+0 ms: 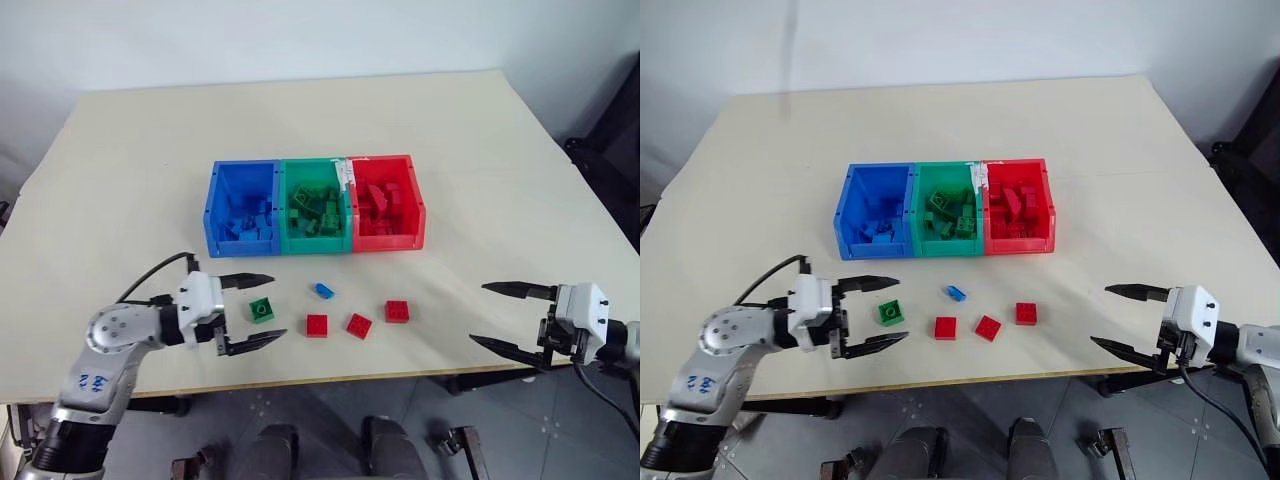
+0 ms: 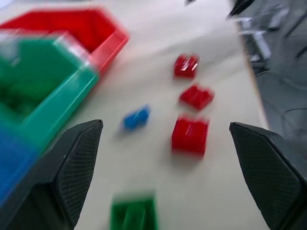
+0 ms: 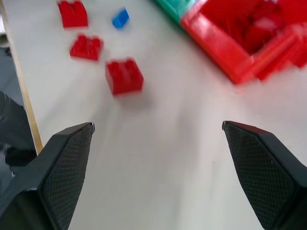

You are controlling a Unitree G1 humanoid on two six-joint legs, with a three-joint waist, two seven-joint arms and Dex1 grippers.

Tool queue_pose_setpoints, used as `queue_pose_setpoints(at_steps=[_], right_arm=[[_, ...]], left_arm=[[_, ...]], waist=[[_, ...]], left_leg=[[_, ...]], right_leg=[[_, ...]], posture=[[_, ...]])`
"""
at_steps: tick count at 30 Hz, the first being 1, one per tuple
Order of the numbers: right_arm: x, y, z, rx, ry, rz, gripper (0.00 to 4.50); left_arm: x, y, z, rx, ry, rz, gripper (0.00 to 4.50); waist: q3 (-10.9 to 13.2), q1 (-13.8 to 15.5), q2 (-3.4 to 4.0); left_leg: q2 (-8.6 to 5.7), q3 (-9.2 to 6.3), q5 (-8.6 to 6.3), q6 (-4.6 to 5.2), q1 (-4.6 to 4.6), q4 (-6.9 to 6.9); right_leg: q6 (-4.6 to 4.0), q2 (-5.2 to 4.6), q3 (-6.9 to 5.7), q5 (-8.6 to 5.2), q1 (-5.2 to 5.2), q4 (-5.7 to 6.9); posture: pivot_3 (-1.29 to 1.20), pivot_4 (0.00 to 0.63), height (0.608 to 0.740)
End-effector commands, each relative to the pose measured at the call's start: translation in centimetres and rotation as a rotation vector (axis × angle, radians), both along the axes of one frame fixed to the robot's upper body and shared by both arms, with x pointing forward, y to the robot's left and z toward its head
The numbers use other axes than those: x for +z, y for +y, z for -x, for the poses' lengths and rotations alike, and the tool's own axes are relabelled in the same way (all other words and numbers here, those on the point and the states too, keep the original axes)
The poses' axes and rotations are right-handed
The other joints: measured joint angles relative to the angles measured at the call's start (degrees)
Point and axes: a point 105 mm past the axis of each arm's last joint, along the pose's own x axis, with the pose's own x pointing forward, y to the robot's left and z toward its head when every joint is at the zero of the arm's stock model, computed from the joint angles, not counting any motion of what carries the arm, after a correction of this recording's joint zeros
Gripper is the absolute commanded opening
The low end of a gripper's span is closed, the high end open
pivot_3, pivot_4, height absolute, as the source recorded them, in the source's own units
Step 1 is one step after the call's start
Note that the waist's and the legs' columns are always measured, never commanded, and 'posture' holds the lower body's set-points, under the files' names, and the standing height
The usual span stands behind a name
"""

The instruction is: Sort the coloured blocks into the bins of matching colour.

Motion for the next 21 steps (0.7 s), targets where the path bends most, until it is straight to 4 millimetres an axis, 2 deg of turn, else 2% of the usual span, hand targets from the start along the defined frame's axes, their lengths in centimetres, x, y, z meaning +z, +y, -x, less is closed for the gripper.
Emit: queue_pose_setpoints(at_steps=[1,5,8,12,15,18,21], right_arm=[[0.3,2.3,-0.8,0.079,0.030,0.040,4.46],[-1.4,4.5,-2.1,0.078,0.174,0.157,4.46],[-1.9,7.3,-3.4,0.127,0.210,0.207,4.46],[-2.5,8.9,-4.5,0.131,0.242,0.227,4.46],[-3.3,9.6,-4.8,0.144,0.238,0.251,4.46],[-3.8,9.6,-4.8,0.143,0.233,0.280,3.83],[-3.9,9.0,-4.7,0.161,0.218,0.338,2.89]], left_arm=[[0.3,0.1,0.4,-0.025,-0.026,-0.018,4.50],[0.0,1.7,0.6,0.010,-0.018,-0.026,4.50],[-0.4,4.0,1.1,0.069,0.002,-0.054,4.50],[-0.6,5.3,1.4,0.115,0.001,-0.076,4.50],[-0.6,5.5,1.6,0.140,-0.007,-0.074,4.50],[-0.5,5.4,1.9,0.148,-0.009,-0.065,4.50],[-0.5,5.4,2.2,0.148,-0.008,-0.067,4.50]], waist=[[0.00,-0.32,0.00],[0.00,-0.44,0.01],[0.00,-0.18,0.00],[0.01,0.60,-0.01],[0.01,0.95,-0.01],[-0.01,0.90,-0.03],[-0.02,0.57,-0.05]], left_leg=[[0.05,0.03,-0.02,-0.03,0.05,0.00],[0.12,0.00,-0.02,-0.05,0.06,0.02],[0.16,-0.01,-0.03,-0.04,0.05,0.05],[0.16,-0.08,-0.04,-0.03,0.04,0.03],[0.12,-0.10,-0.07,0.03,0.00,0.05],[0.12,-0.08,-0.11,0.05,0.01,0.05],[0.14,-0.07,-0.11,0.04,0.02,0.05]], right_leg=[[-0.01,0.06,0.03,-0.01,0.01,0.01],[-0.04,0.07,0.05,-0.02,0.00,0.04],[-0.04,-0.03,0.06,-0.02,-0.02,0.03],[-0.05,-0.10,0.00,-0.02,0.00,-0.01],[-0.04,-0.18,-0.03,-0.02,0.01,-0.06],[-0.04,-0.17,-0.04,-0.02,0.01,-0.07],[-0.04,-0.14,-0.05,-0.02,0.03,-0.07]], posture=[[0.00,0.150,0.740],[0.00,0.150,0.740],[0.00,0.150,0.740],[0.00,0.150,0.740],[0.00,0.150,0.740],[0.00,0.150,0.740],[0.00,0.150,0.740]])
